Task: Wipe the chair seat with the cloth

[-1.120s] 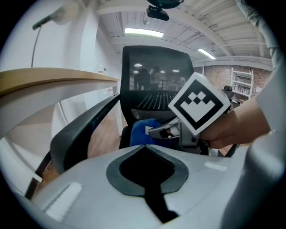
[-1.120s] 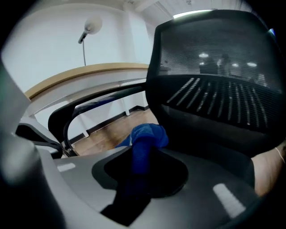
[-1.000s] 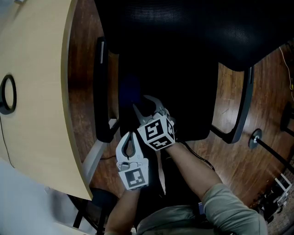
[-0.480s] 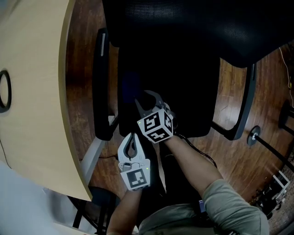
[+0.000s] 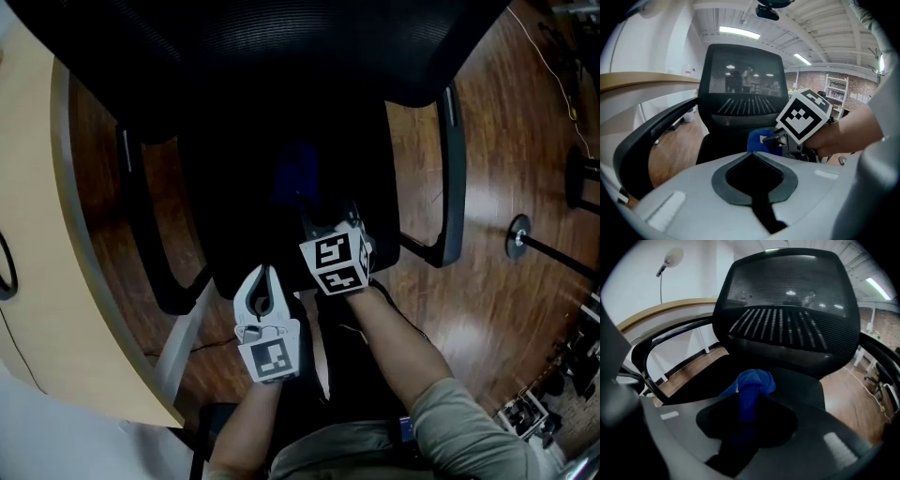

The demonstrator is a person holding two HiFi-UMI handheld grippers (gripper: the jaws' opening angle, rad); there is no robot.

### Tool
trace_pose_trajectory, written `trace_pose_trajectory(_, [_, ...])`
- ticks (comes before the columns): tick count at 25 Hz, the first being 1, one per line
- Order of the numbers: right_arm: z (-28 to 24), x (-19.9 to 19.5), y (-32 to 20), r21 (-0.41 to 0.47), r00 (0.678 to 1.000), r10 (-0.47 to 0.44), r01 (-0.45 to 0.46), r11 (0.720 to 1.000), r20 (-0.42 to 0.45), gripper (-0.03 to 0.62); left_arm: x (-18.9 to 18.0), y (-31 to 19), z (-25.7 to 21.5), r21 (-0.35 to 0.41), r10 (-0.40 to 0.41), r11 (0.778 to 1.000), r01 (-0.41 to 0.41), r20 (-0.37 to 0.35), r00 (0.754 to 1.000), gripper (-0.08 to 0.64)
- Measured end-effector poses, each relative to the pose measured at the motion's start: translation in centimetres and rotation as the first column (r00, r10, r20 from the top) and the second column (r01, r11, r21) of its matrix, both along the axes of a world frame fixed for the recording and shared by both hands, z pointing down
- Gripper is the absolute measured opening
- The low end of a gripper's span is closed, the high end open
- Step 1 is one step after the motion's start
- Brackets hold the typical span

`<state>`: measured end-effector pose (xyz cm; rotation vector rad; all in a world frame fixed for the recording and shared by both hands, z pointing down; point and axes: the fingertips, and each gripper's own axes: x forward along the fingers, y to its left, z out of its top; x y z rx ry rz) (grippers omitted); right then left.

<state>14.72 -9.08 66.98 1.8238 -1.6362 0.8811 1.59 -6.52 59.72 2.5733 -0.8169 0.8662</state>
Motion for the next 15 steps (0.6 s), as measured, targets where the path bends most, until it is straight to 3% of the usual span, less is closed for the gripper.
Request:
trace_pose_trajectory(6, [-1.0,7.6,5.8,0.008,0.970,0.242,-0.242,0.970,-0.010,0.106,5.7,1.6,0.0,0.002,0.147,0.989,-0.147,-0.023,0.989,0.005])
trace_pose_trajectory(10, [-0.5,10.8,9.4,0.001,0.926,0.378,-0.378,0.926,0.003,0.106,8.8,2.0,0.4,0.015,0.213,0.977,-0.212,-0.037,0.976,0.005])
trace_pose_trajectory(15, [0.4,12.9,12.5,-0.009,0.859,0.512,-0.512,0.859,0.019,0.106,11.0,2.2,1.2,0.031,0.239,0.971,-0.238,-0.042,0.970,0.005])
